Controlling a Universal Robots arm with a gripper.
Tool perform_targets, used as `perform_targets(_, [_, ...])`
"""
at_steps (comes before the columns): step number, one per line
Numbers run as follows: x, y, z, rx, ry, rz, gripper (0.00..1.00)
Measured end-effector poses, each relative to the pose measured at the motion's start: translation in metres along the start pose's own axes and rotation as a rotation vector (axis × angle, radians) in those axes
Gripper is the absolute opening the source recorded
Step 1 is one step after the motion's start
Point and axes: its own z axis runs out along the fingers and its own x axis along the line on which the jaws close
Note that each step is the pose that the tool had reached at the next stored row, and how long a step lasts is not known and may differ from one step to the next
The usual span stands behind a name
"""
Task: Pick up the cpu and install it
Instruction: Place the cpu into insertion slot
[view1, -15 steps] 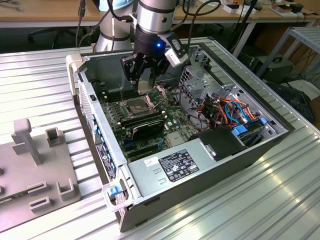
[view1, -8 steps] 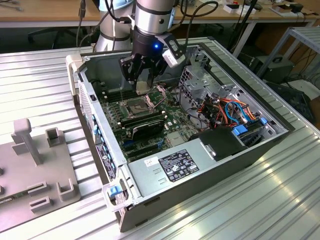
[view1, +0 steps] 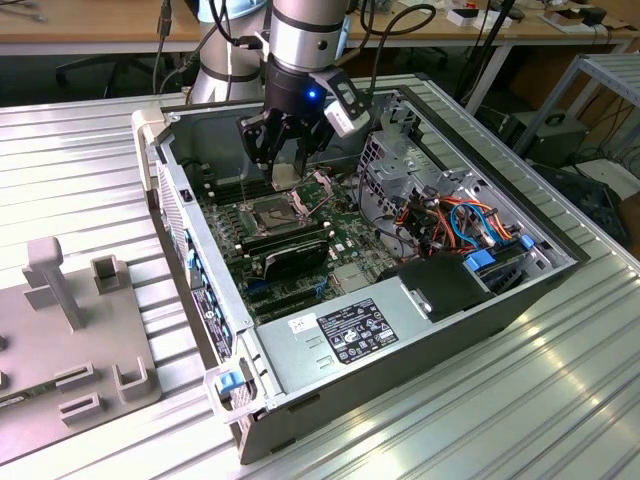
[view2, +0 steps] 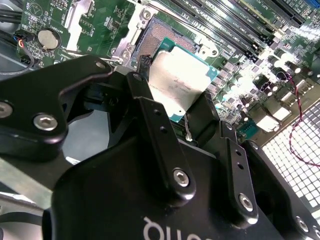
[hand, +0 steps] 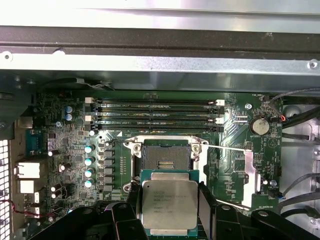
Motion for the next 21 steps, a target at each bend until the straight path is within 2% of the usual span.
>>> perform_targets(10, [0.0, 0.0, 0.0002, 0.0, 0.0, 0.004, 0.55])
perform_targets(12, [0.0, 0.0, 0.0003, 0.0003, 0.0004, 0.032, 0.55])
perform_targets(16, [0.0, 0.0, 0.0005, 0.0011, 0.0016, 0.117, 0.55])
perform_targets(21, [0.0, 0.0, 0.0005, 0.0011, 0.0016, 0.121, 0.55])
